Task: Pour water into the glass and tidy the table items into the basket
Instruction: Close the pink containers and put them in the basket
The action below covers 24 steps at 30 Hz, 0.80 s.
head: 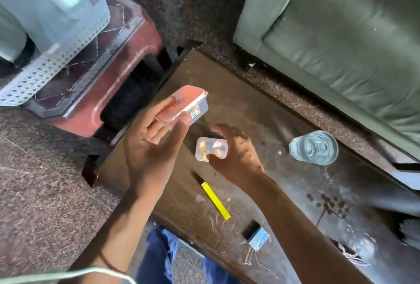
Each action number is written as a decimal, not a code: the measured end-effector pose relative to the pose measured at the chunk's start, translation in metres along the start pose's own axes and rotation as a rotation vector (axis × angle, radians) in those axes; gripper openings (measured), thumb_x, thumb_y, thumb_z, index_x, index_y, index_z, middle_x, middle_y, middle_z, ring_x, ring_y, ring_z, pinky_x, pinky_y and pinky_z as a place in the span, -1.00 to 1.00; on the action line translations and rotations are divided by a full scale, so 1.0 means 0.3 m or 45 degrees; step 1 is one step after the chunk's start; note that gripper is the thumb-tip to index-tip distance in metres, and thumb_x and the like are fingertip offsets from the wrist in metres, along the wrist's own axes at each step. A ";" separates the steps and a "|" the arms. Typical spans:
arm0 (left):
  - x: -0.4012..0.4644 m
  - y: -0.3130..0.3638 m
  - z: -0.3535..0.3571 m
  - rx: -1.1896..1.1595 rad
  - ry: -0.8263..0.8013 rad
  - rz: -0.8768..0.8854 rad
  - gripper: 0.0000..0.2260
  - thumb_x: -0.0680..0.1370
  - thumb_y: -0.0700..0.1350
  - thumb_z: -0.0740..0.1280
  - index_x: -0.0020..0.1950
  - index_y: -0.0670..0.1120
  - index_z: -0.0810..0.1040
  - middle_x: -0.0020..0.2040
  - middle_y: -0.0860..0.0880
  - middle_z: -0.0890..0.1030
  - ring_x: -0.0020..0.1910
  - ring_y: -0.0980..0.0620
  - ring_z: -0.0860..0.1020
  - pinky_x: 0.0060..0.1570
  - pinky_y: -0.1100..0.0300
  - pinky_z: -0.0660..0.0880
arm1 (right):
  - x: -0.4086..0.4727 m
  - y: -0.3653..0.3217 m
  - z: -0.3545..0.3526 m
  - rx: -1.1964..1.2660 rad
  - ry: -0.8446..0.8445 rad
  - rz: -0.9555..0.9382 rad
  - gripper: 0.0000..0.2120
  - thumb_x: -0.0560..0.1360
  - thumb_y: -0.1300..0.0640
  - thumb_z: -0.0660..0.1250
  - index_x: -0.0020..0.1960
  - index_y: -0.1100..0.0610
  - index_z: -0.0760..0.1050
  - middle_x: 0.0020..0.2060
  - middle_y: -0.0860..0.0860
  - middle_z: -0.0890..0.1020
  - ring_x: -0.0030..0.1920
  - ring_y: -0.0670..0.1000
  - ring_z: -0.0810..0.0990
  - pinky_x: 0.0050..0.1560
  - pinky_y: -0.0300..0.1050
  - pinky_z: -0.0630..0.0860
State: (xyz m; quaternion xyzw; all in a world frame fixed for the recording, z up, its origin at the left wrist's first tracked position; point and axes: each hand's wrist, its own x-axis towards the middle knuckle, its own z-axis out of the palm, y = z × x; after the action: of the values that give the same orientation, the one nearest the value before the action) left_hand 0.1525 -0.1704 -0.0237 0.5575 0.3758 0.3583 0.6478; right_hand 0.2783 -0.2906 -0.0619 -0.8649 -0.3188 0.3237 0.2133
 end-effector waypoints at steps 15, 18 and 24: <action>0.217 -0.011 -0.191 0.116 0.131 0.128 -0.49 0.52 -0.19 0.60 0.43 -0.28 0.59 0.36 -0.26 0.69 0.37 -0.10 0.72 0.32 0.13 0.65 | 0.109 -0.088 0.150 -0.823 -0.047 -0.035 -0.29 0.49 -0.09 0.51 0.58 -0.09 0.33 0.46 0.04 0.48 0.41 0.15 0.51 0.40 0.10 0.45; 0.263 0.005 -0.211 0.162 0.194 0.156 -0.56 0.52 -0.30 0.60 0.38 -0.25 0.61 0.31 -0.20 0.71 0.34 -0.06 0.73 0.32 0.11 0.65 | 0.131 -0.156 0.125 -0.741 0.008 -0.057 -0.30 0.47 -0.13 0.51 0.54 -0.13 0.34 0.36 0.02 0.55 0.31 0.12 0.60 0.31 0.05 0.53; 0.396 0.102 -0.260 0.118 0.298 0.189 -0.62 0.51 -0.28 0.58 0.28 -0.09 0.62 0.26 -0.20 0.71 0.28 -0.05 0.73 0.30 0.03 0.65 | 0.210 -0.410 0.013 -0.373 0.168 -0.160 -0.31 0.40 -0.16 0.51 0.46 -0.27 0.31 0.26 0.07 0.58 0.16 0.15 0.63 0.10 0.04 0.65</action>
State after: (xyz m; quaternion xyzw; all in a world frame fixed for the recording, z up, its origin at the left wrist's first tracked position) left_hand 0.1368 -0.0266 -0.0111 0.5674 0.4227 0.4502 0.5447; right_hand 0.2619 -0.1598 -0.0206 -0.8844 -0.4015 0.2023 0.1251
